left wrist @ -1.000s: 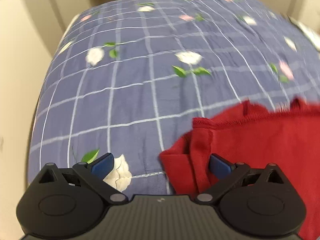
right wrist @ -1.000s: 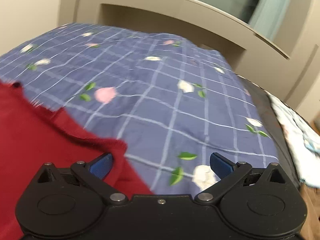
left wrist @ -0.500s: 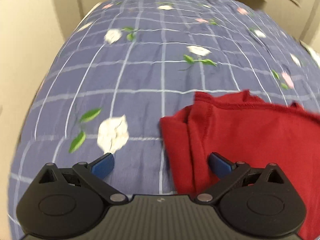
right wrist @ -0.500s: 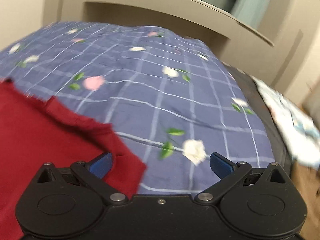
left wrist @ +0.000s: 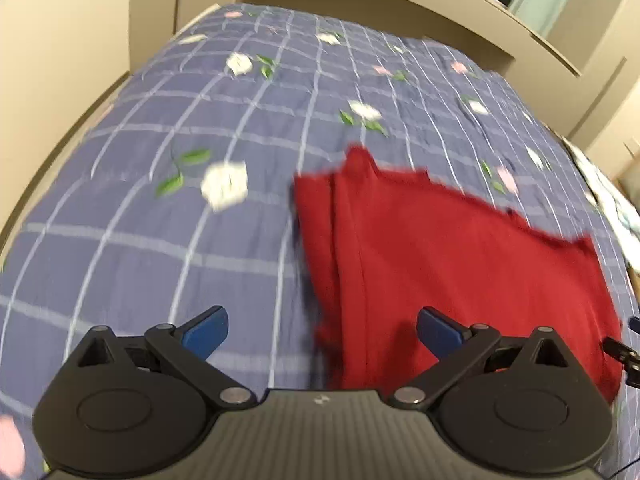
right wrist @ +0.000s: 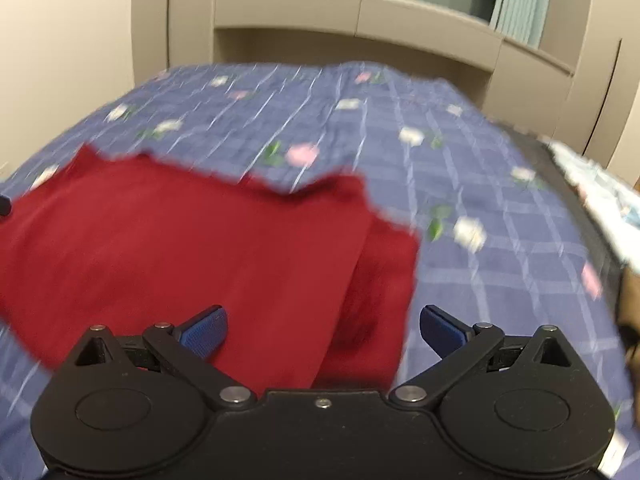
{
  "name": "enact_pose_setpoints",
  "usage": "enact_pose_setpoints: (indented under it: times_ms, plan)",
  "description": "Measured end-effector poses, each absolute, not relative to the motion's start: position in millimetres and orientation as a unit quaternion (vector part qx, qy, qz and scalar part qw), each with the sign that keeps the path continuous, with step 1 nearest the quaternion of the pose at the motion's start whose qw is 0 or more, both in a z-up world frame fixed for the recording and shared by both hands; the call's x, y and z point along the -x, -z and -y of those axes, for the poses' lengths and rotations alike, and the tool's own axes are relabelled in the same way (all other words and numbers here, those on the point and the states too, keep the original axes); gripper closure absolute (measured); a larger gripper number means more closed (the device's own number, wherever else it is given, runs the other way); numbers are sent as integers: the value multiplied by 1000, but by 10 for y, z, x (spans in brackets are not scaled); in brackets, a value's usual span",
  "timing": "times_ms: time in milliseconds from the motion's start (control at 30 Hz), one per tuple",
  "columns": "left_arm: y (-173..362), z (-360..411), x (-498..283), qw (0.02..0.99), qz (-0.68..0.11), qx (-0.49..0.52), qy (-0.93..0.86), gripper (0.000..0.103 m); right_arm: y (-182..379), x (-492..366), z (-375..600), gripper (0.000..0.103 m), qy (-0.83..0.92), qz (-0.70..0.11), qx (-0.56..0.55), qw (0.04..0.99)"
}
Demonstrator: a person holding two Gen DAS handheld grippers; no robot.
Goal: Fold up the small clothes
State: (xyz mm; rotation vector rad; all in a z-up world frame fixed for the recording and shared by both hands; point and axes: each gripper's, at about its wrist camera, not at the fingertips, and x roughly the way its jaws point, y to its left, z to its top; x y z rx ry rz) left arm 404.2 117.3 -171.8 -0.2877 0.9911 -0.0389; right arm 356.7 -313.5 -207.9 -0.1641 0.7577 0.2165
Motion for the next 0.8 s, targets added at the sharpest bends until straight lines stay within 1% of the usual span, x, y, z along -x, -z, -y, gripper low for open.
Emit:
enact_pose_setpoints:
  times_ms: [100, 167, 367, 467, 500, 567, 600, 700, 767, 800]
  plan:
    - [1817, -1150, -3885, 861, -490, 133, 21, 1, 2181, -3422, 3242, 1, -102, -395, 25, 913]
    - [1857, -1168, -3829, 855, -496, 151, 21, 1, 2194, -3363, 3328, 1, -107, -409, -23, 906]
    - [1844, -1165, -3785, 842, -497, 205, 40, 2, 2230, -3244, 3483, 10, -131, -438, -136, 879]
    - [1878, -1107, -3800, 833, -506, 218, 47, 14, 2232, -3254, 3498, 18, -129, -440, -164, 873]
    - [1892, -1092, -3805, 830, -510, 219, 44, 19, 2240, -3270, 3506, 21, -125, -441, -175, 871]
    - [1904, -1067, -3806, 829, -511, 226, 41, 23, 2250, -3292, 3537, 25, -118, -439, -198, 868]
    - [1905, -1061, -3805, 828, -509, 233, 43, 27, 2262, -3297, 3555, 27, -112, -440, -208, 866]
    - [1925, -1043, -3824, 822, -516, 239, 28, 29, 2302, -3315, 3623, 33, -98, -441, -234, 861]
    - [1927, -1034, -3829, 821, -516, 242, 22, 30, 2301, -3315, 3643, 40, -97, -439, -236, 862]
    - [1928, -1028, -3829, 821, -516, 244, 20, 33, 2299, -3311, 3648, 48, -95, -438, -238, 862]
